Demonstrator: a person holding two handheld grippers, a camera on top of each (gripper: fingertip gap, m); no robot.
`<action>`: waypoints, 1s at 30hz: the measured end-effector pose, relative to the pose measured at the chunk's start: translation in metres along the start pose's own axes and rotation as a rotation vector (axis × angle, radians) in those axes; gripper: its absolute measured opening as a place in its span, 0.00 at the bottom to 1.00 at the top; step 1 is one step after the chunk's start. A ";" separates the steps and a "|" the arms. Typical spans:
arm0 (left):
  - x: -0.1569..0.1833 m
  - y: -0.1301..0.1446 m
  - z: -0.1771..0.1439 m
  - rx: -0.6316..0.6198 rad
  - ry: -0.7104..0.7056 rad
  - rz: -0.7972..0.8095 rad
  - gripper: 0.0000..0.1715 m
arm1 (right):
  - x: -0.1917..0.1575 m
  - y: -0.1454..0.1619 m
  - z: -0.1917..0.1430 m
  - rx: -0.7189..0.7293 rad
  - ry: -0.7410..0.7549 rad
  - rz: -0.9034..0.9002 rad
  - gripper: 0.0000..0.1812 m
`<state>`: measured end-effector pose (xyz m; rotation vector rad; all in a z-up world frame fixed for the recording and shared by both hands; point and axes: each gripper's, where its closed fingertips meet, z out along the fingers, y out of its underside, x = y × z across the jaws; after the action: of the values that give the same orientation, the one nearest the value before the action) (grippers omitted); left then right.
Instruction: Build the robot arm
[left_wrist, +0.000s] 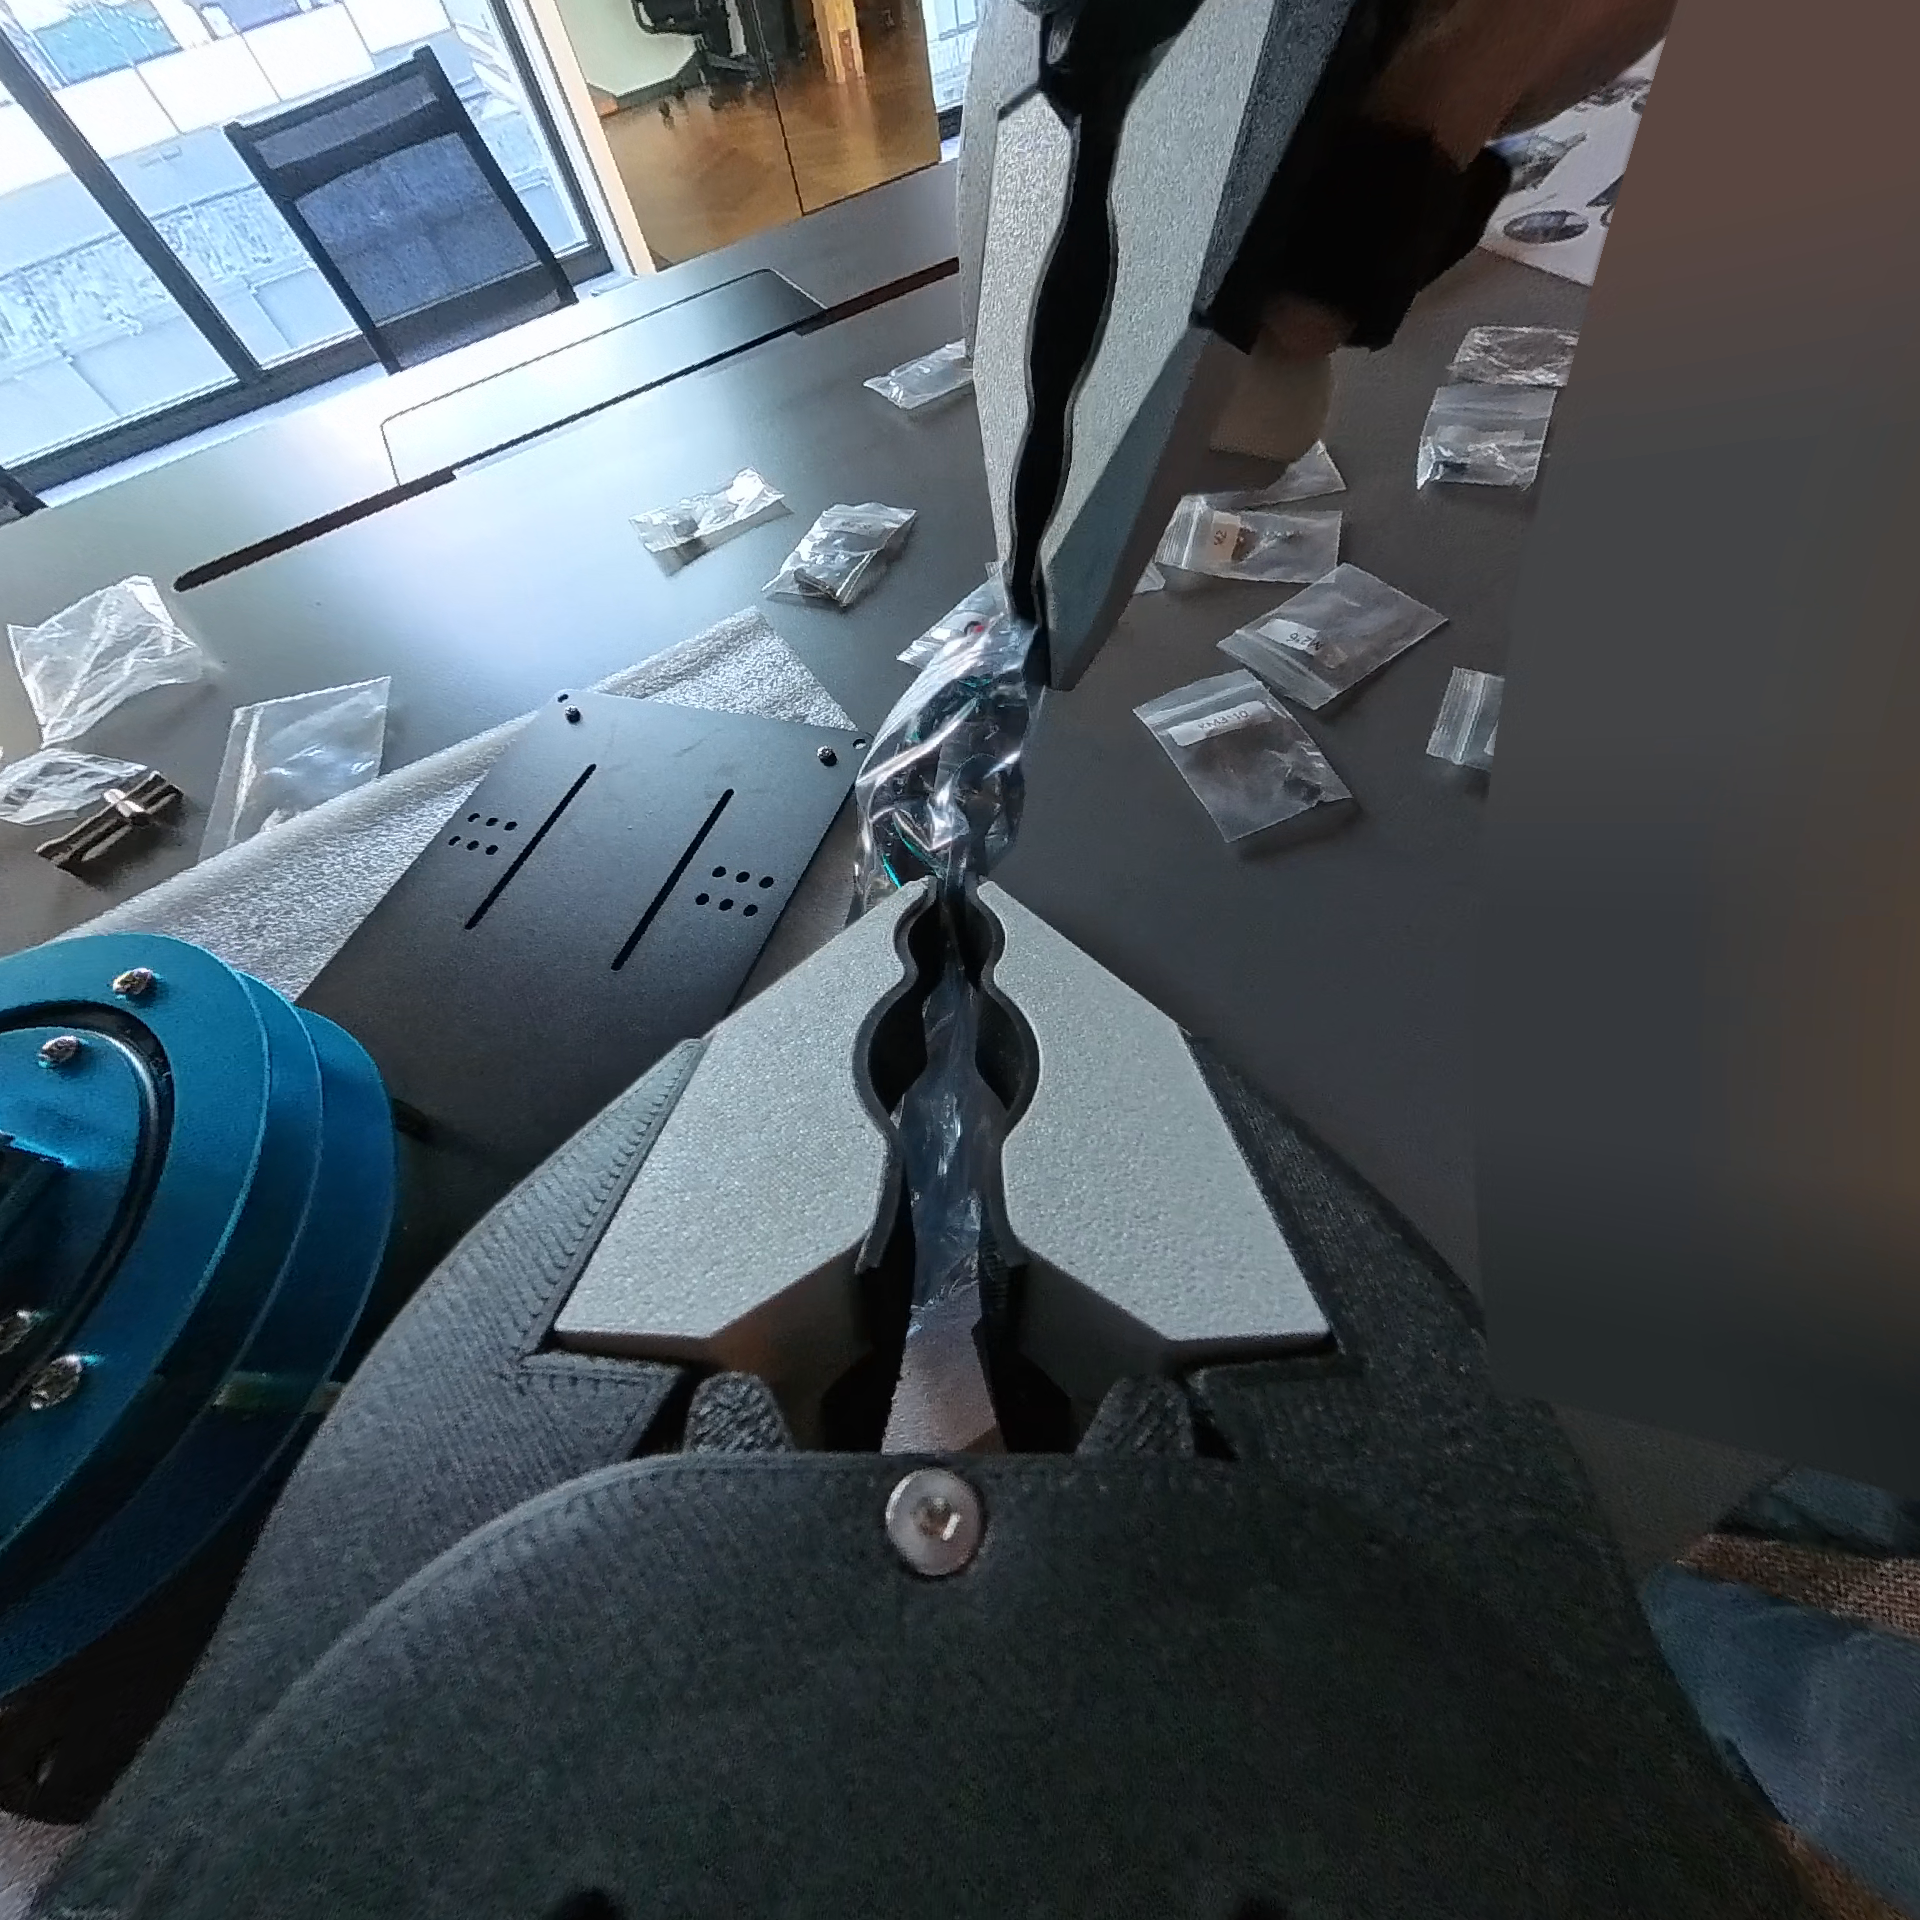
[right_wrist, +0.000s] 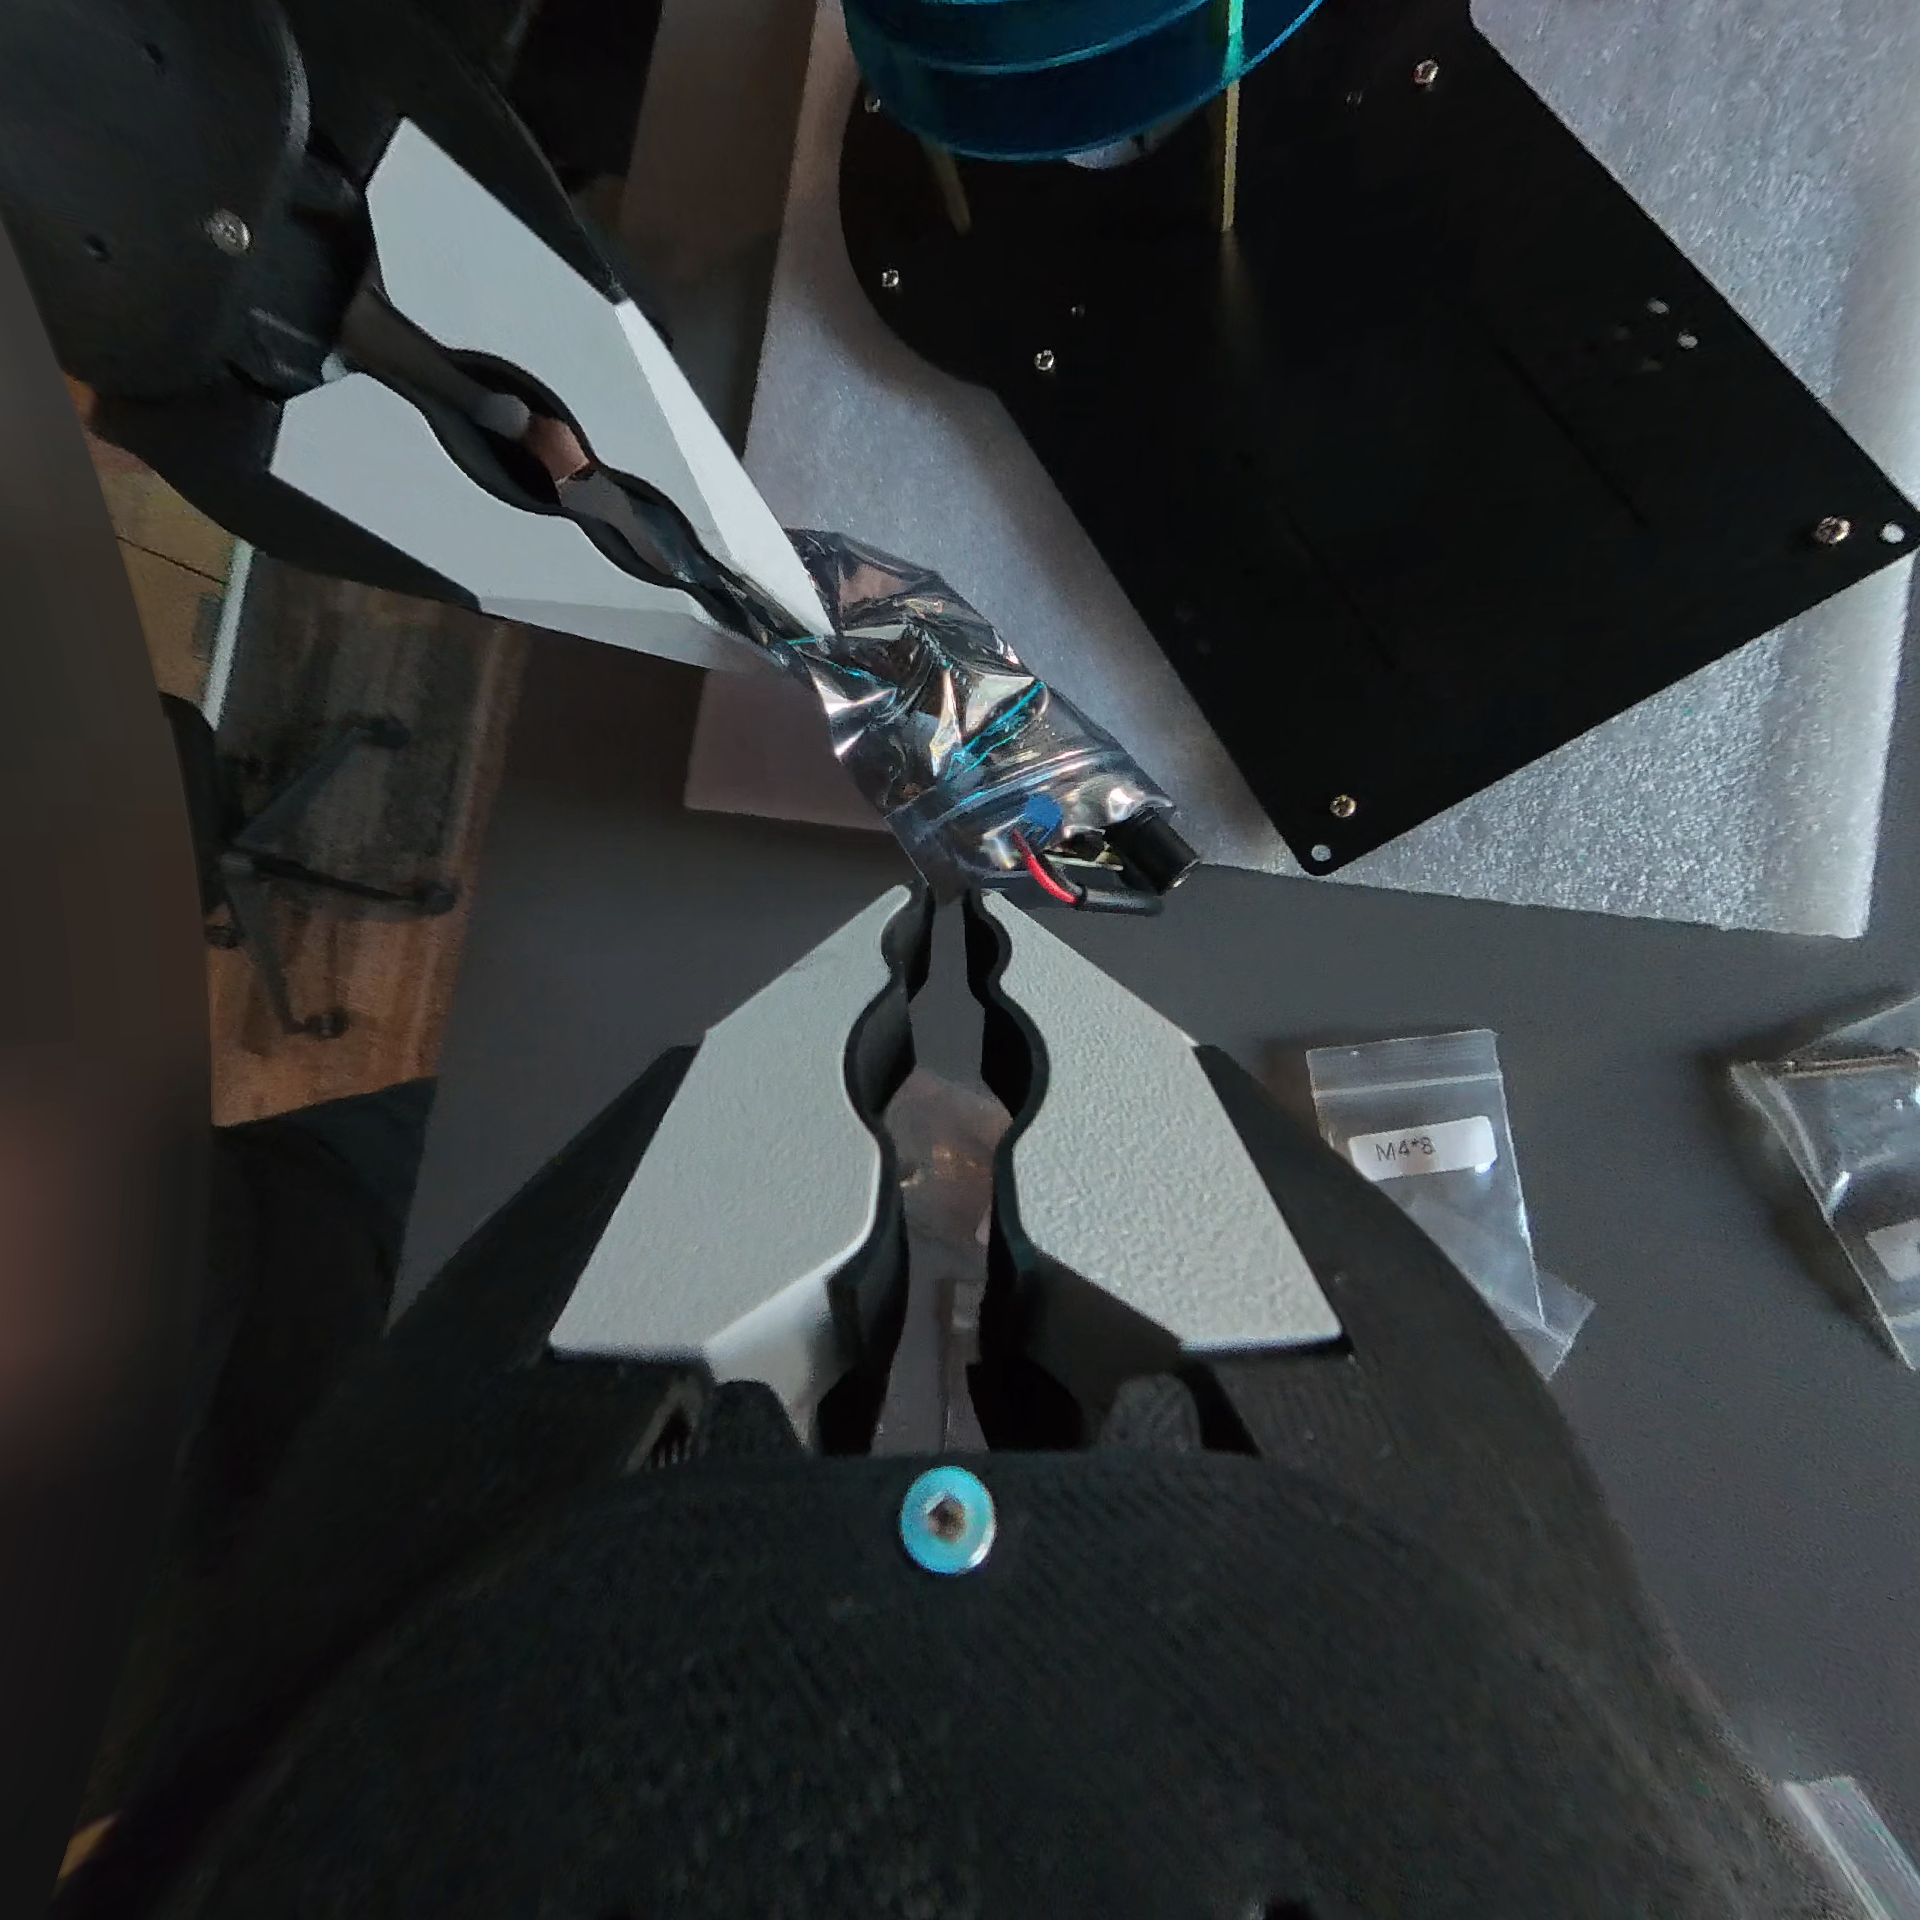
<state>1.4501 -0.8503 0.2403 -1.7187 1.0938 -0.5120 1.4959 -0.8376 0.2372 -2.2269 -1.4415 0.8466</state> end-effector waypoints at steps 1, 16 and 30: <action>0.000 0.000 0.000 0.000 -0.002 0.003 0.00 | -0.001 -0.001 0.000 0.018 -0.010 -0.009 0.02; 0.008 0.002 0.001 0.032 0.094 -0.061 0.00 | -0.015 0.000 0.009 0.033 0.056 -0.338 0.00; 0.039 0.017 0.004 0.008 -0.033 0.226 0.00 | -0.025 0.034 0.020 0.178 0.463 -0.533 0.00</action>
<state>1.4654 -0.8827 0.2174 -1.5669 1.2420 -0.3437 1.4984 -0.8746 0.2093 -1.6354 -1.5360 0.2484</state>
